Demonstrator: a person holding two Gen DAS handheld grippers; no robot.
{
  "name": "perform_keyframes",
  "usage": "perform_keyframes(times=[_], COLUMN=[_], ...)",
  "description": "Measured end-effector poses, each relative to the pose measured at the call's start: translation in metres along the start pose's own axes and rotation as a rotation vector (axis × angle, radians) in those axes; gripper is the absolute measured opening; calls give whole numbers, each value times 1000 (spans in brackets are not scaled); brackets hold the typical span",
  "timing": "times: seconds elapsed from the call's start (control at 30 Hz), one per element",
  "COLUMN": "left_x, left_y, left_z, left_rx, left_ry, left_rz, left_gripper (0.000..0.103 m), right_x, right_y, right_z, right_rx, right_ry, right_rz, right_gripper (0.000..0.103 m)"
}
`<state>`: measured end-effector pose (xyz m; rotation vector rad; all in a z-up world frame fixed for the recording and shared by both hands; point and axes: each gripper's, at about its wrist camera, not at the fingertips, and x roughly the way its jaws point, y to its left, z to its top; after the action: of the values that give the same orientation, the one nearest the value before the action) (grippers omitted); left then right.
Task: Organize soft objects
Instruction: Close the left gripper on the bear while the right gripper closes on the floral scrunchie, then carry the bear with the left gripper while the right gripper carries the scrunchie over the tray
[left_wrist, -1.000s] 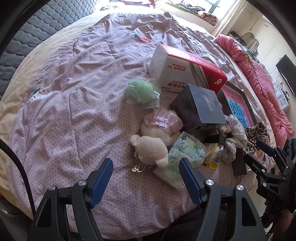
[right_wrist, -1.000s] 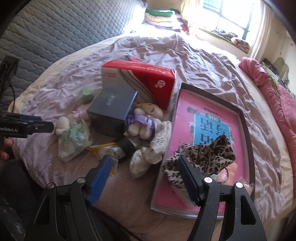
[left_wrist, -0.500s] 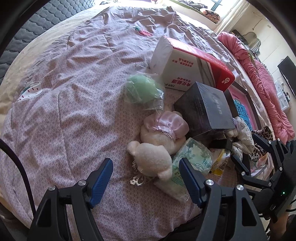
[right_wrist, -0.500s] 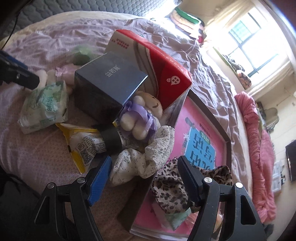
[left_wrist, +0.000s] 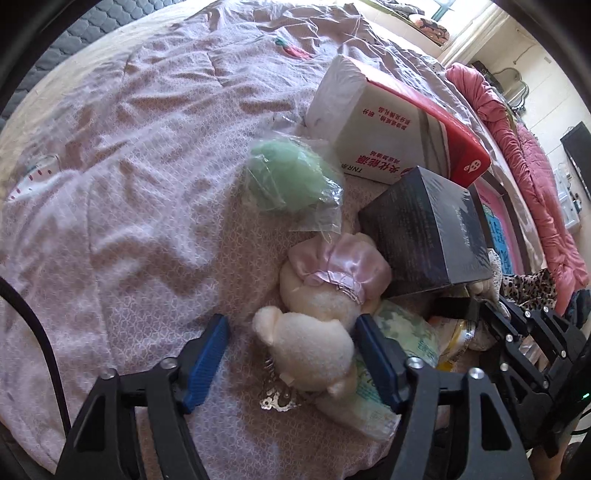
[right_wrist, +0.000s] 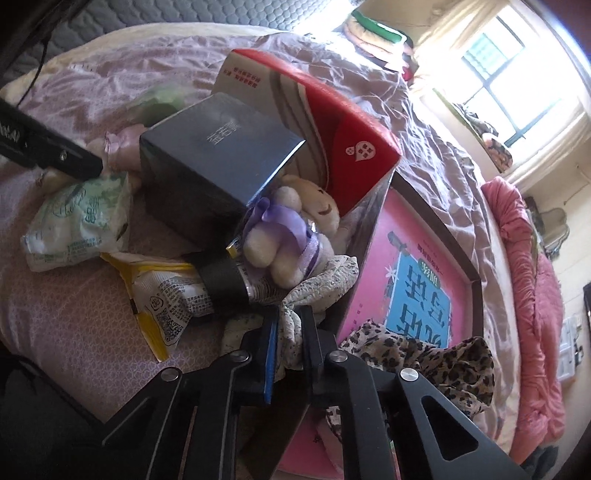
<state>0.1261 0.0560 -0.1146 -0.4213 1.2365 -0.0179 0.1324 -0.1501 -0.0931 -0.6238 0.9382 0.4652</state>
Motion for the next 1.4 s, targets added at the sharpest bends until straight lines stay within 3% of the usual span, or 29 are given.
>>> perform_keyframes(times=[0.1,0.23,0.37,0.8,1.4], left_x=[5,3,-11,-68,-108], left_y=[-3,0,4,-7,-53], left_z=[1,0,-4,-18,-19], left_rx=[1,-11,-28,23,108], left_ry=[13,-7,-43,-136,-206], left_rz=[-53,-96,-132,-124,-155], left_gripper=[42,38,38,38,38], right_x=[-13,-25,-42,-71,-128], right_y=[-22,-40,-41,-50,-74], right_z=[-1,-2,-8,-11,-6], right_rx=[135,250,302,323,357], right_ry=[-54,-96,-115,-161,-296], right_rz=[85,161,179,171,142], right_gripper=[11,11,11,11,10])
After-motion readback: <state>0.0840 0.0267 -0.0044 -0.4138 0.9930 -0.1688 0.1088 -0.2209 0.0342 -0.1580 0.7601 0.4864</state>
